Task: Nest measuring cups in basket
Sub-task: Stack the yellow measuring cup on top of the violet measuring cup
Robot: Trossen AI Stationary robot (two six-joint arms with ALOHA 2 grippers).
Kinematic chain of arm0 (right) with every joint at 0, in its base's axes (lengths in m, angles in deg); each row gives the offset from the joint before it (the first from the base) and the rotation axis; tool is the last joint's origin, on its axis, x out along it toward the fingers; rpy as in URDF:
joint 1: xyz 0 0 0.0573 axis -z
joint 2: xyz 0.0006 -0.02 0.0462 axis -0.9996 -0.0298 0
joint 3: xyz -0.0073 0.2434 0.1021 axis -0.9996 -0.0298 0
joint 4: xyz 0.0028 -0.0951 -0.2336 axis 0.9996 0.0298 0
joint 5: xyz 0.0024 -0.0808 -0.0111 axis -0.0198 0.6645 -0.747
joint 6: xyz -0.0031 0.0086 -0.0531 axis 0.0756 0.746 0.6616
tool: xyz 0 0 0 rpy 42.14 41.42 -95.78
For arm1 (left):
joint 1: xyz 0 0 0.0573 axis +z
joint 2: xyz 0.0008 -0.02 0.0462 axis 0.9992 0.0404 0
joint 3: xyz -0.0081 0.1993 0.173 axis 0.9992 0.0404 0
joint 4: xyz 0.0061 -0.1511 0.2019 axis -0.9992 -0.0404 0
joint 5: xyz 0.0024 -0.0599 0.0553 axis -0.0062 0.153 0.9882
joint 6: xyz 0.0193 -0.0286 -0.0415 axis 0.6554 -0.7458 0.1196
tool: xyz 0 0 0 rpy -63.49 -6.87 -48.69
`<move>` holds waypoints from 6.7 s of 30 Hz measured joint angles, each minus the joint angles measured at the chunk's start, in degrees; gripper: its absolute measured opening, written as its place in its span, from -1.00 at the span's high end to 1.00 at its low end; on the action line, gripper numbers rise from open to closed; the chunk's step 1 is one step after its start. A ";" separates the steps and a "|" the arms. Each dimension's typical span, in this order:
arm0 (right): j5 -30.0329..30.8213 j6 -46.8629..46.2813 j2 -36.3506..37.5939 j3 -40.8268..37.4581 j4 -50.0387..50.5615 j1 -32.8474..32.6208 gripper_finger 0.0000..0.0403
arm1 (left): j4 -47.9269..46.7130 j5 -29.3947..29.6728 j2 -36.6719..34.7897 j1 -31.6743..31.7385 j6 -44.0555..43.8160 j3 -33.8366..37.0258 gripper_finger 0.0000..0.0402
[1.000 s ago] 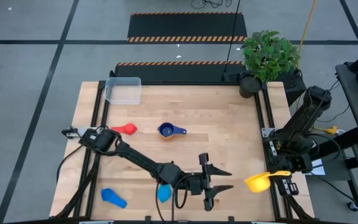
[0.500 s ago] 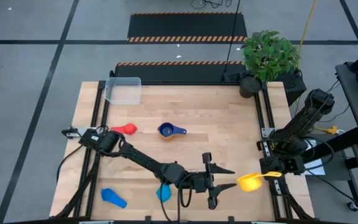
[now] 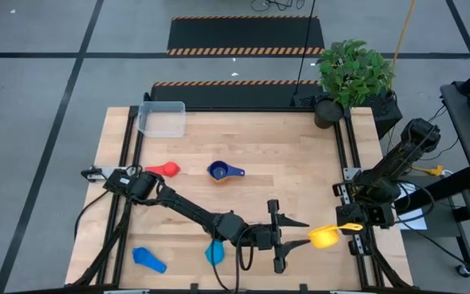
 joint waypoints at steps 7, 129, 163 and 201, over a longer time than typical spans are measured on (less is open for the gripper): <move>0.04 0.13 0.00 0.00 -0.28 0.00 0.99 | -1.11 -0.02 0.00 0.06 -0.68 0.00 0.41; 53.02 14.42 0.11 15.64 41.37 -6.74 -0.18 | -85.51 59.75 -22.97 -18.76 -11.39 0.02 0.97; 49.15 16.95 -5.40 17.94 47.68 -4.20 -0.18 | -90.23 49.09 -22.99 -14.51 -18.62 0.07 0.96; 40.62 10.54 -5.40 17.93 49.88 -0.94 0.49 | -85.43 45.68 -22.97 -14.53 -13.24 0.07 0.96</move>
